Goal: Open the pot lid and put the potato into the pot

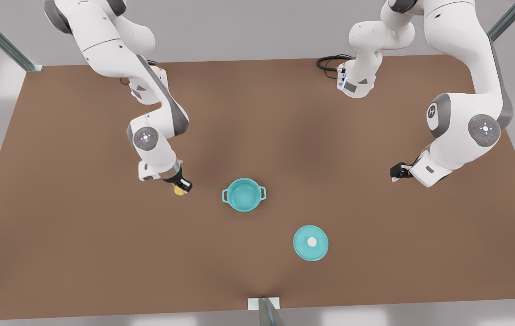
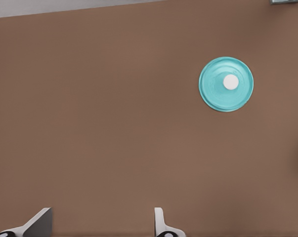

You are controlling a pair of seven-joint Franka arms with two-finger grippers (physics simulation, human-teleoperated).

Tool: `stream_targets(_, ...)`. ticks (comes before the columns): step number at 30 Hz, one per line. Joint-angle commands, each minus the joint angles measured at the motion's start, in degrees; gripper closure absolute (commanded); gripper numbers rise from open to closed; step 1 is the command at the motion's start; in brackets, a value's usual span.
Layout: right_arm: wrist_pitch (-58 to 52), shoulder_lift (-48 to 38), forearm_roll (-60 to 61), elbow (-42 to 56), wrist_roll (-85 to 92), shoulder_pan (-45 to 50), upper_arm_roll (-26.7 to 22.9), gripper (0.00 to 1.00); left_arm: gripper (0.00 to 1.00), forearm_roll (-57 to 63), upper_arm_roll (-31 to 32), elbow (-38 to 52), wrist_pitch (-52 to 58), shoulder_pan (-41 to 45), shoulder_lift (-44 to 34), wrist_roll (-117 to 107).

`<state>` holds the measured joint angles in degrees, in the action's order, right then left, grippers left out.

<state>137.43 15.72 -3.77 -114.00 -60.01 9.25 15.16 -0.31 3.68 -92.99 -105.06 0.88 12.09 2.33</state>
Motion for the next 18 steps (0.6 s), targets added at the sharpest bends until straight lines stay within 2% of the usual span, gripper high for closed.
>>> stream_targets(1, -7.09, 2.91, -0.19, 5.71, -20.85, 1.73, 0.48, 0.45, 0.00, 0.05, 0.01, 0.00, 0.03, 0.00, -0.05, 2.06)
stream_targets(6, -7.44, 8.10, -0.45, 11.96, -25.60, 7.10, 0.57, 0.46, 0.00, 0.14, 0.01, 0.18, -0.06, 0.00, 0.30, 1.89)
stream_targets(11, -7.26, 13.99, -0.89, 14.07, -26.92, 10.44, 0.57, 0.46, 0.00, 0.05, 0.01, 0.80, -0.23, 0.09, 0.56, 1.89)
stream_targets(15, -7.26, 17.41, -0.80, 19.17, -29.73, 13.34, 0.57, 0.46, 0.00, 0.05, 0.01, 0.97, -0.23, 0.09, 0.65, 2.24)
stream_targets(18, -7.26, 17.94, -0.89, 19.43, -30.08, 14.31, 0.48, 0.46, 0.00, 0.05, 0.01, 0.97, -0.23, 0.09, 0.65, 2.24)
